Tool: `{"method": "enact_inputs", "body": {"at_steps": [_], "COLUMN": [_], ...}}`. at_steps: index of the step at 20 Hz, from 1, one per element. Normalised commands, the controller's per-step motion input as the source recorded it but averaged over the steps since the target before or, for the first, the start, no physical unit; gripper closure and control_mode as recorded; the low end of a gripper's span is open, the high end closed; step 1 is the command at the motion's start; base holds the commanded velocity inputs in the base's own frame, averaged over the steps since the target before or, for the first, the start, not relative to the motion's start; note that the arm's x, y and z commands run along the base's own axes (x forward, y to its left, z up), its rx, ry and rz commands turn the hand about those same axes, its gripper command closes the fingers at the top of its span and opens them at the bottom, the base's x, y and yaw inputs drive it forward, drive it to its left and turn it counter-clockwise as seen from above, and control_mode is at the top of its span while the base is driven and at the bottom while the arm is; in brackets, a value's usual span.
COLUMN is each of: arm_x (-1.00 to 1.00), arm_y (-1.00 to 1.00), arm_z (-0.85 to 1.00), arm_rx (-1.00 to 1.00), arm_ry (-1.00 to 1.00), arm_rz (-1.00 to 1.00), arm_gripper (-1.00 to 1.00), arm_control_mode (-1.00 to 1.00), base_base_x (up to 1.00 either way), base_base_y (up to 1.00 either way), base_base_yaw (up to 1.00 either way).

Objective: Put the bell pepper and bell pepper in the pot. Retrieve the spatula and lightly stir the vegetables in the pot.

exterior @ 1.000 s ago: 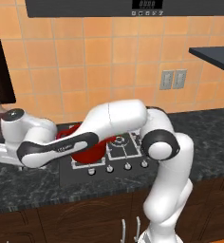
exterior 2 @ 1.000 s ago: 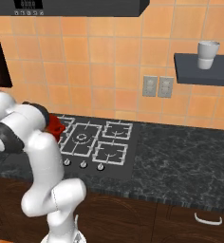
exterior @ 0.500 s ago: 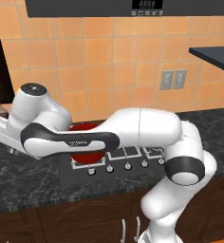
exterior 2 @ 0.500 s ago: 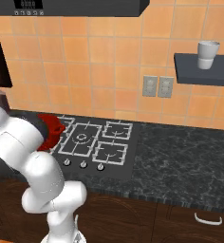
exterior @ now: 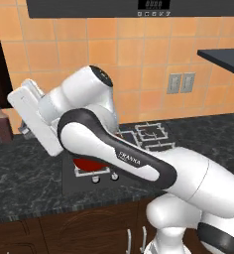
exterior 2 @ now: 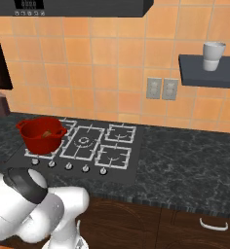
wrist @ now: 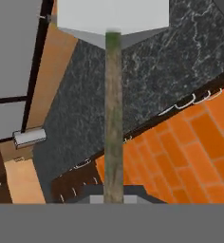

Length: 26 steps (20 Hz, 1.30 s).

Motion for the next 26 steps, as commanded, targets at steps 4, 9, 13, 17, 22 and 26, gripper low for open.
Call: {"method": "enact_inputs", "body": {"at_steps": [4,9,13,17,22,26], "arm_x": [0.06,0.25,0.58,0.46,0.01,0.10], "arm_y": [-0.93,-0.68,-0.78,-0.79,-0.36,-0.13], "arm_z": [0.85,0.75,0.40,-0.07,0.00,0.00], "arm_rx": [0.44,0.36,0.18,0.06,0.06,0.01], "arm_ry": [0.32,0.46,0.35,0.30,0.12,0.02], "arm_rz": [-0.23,-0.23,-0.27,-0.21,-0.08,-0.01], "arm_gripper": [1.00,1.00,1.00,1.00,1.00,1.00], "arm_control_mode": [-1.00,-1.00,-1.00,-1.00,-1.00,-1.00], "base_base_x": [0.00,0.00,0.00,0.00,0.00,0.00], "base_base_y": [0.00,0.00,0.00,0.00,0.00,0.00], "base_base_yaw": [0.00,0.00,0.00,0.00,0.00,0.00]}}
